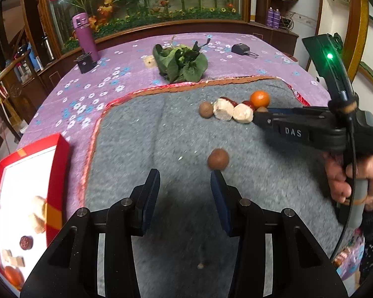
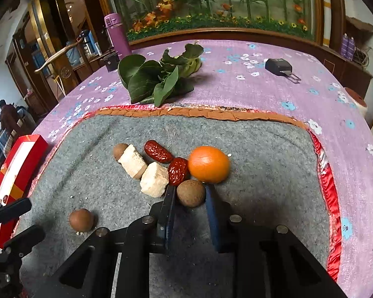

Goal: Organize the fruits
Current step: 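Grasp a brown round ball with the left gripper while the right grasps another brown ball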

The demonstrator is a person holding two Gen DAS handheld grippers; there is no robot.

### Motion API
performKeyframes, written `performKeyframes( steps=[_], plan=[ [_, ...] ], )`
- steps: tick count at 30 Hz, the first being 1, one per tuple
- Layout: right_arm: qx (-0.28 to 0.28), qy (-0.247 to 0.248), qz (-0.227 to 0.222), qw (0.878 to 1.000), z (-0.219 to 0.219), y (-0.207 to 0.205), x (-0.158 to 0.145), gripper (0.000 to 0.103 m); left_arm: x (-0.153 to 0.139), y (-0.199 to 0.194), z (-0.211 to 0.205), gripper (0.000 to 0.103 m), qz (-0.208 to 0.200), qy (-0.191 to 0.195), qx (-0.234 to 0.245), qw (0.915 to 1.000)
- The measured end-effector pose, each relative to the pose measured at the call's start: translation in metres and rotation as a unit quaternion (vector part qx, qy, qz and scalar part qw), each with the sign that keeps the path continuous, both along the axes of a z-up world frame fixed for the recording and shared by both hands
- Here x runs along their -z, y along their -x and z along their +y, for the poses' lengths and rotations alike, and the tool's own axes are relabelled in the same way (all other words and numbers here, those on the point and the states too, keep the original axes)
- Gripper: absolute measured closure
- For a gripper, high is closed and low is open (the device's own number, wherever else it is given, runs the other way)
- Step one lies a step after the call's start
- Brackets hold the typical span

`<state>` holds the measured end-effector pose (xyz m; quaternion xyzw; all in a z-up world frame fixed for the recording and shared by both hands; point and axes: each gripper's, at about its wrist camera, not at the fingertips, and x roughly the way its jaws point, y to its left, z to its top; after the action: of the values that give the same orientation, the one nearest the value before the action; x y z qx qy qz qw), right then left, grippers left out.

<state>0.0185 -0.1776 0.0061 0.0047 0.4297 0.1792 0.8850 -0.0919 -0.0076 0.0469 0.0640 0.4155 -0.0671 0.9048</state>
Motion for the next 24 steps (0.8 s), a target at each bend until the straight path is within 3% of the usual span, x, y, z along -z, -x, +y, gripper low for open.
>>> performKeyframes(
  steps=[4,9,19,24],
  plan=[
    [0.009,-0.03,0.011,0.999,-0.012,0.001,-0.002,0.08,0.002,-0.005,-0.007,0.061,0.005,0.01,0.015,0.9998],
    [0.046,-0.102,0.033,0.993,-0.039,0.001,-0.006,0.08,0.004,-0.005,-0.016,0.061,0.013,0.024,0.038,0.9989],
    [0.076,-0.132,0.023,0.988,-0.05,0.002,-0.012,0.08,0.024,-0.034,-0.028,0.061,0.042,0.01,0.031,0.9986],
    [0.091,-0.147,0.018,0.985,-0.058,-0.001,-0.013,0.08,0.031,-0.038,-0.029,0.079,0.044,0.017,0.031,0.9984]
  ],
)
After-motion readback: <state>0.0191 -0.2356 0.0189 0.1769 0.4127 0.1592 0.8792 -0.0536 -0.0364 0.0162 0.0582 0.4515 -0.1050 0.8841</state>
